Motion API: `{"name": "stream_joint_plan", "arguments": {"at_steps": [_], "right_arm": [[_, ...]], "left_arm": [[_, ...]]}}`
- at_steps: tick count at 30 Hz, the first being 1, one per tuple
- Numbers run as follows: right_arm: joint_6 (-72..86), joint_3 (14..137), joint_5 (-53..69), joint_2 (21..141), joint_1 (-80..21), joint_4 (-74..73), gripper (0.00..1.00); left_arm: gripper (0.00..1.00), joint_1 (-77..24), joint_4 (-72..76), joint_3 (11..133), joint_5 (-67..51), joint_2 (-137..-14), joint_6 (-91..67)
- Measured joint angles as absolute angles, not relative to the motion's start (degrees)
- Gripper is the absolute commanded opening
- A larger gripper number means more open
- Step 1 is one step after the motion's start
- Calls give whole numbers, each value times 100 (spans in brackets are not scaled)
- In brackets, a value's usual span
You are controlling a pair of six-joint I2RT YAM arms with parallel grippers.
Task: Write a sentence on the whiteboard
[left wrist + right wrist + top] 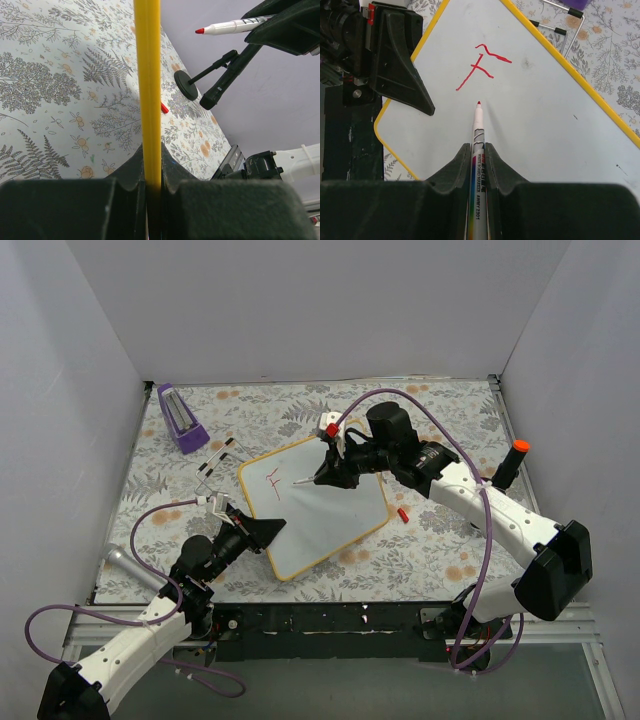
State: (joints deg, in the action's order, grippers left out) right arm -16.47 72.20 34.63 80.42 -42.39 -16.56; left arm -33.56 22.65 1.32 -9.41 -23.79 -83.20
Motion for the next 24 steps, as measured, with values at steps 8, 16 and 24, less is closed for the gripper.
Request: {"name": "stream_joint_plan", "arguments": {"at_steps": [8, 16, 24], "right_arm": [[-1610, 7220, 3273, 8084, -4252, -1656, 1], [-1476, 7238, 2993, 8237, -4421, -1636, 1], [-1330, 7275, 2768, 8449, -4541, -1632, 1]], "left_arm": [[0, -3356, 2265, 132, -941, -2379, -8331], [0, -3356, 2270, 132, -941, -2397, -8335], [0, -3356, 2294, 132, -941, -2429, -8355]]}}
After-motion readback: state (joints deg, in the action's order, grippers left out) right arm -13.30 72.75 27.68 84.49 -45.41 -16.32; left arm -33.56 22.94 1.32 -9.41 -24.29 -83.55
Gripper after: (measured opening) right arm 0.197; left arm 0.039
